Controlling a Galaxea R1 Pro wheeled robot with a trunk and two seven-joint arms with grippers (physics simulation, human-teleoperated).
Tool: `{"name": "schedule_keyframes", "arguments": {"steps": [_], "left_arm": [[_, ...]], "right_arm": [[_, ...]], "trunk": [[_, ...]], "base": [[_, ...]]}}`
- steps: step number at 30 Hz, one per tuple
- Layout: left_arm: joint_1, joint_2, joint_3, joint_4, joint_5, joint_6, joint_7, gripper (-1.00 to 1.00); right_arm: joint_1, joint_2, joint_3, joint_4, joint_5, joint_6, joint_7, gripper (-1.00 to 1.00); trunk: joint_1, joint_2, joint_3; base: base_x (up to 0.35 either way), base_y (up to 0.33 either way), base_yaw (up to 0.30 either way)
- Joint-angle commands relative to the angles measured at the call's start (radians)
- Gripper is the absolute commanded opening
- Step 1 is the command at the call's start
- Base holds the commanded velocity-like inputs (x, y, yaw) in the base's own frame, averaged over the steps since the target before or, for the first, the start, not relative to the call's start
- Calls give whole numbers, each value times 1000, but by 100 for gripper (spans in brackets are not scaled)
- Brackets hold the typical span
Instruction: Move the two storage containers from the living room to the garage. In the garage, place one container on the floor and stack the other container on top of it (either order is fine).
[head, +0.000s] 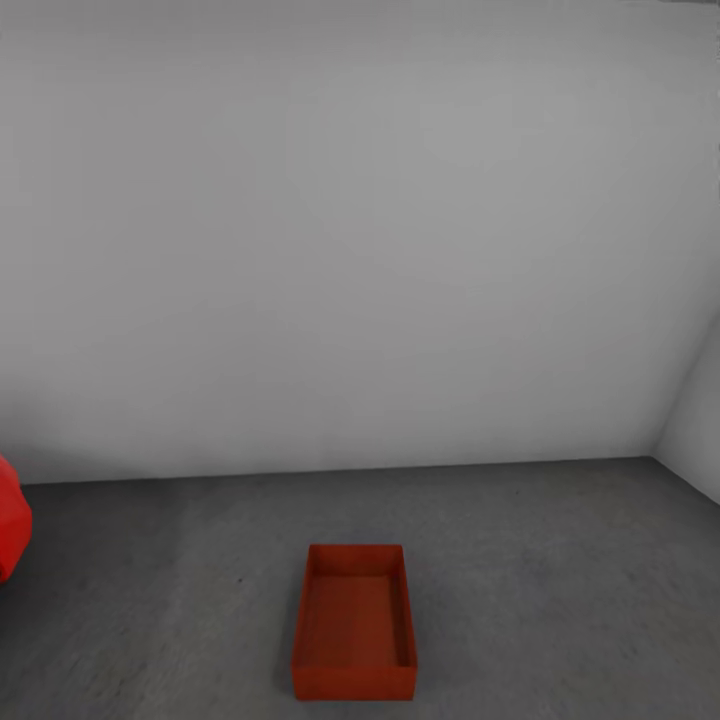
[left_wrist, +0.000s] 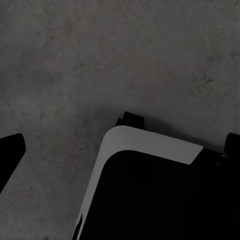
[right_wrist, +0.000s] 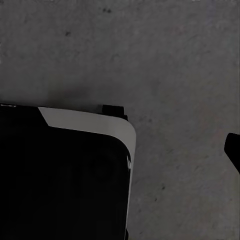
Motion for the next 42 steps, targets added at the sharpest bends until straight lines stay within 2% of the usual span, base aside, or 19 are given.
{"name": "schedule_keyframes", "arguments": {"steps": [1, 19, 33, 42], "left_arm": [[-1, 0, -1, 1, 4, -3, 2, 100], [-1, 0, -1, 1, 4, -2, 2, 100], [-1, 0, -1, 1, 4, -2, 2, 100], [-1, -7, -1, 1, 4, -5, 2, 100]], "right_arm": [[-1, 1, 9, 3, -10, -6, 0, 100], [-1, 1, 10, 3, -9, -5, 0, 100], [-1, -2, 10, 3, 3, -8, 0, 100], [-1, 0, 9, 3, -9, -18, -5, 100]], "trunk": [[0, -1, 1], [0, -1, 29], [0, -1, 31], [0, -1, 34]], "base": [[0, 0, 0], [0, 0, 0], [0, 0, 0], [0, 0, -62]]}}
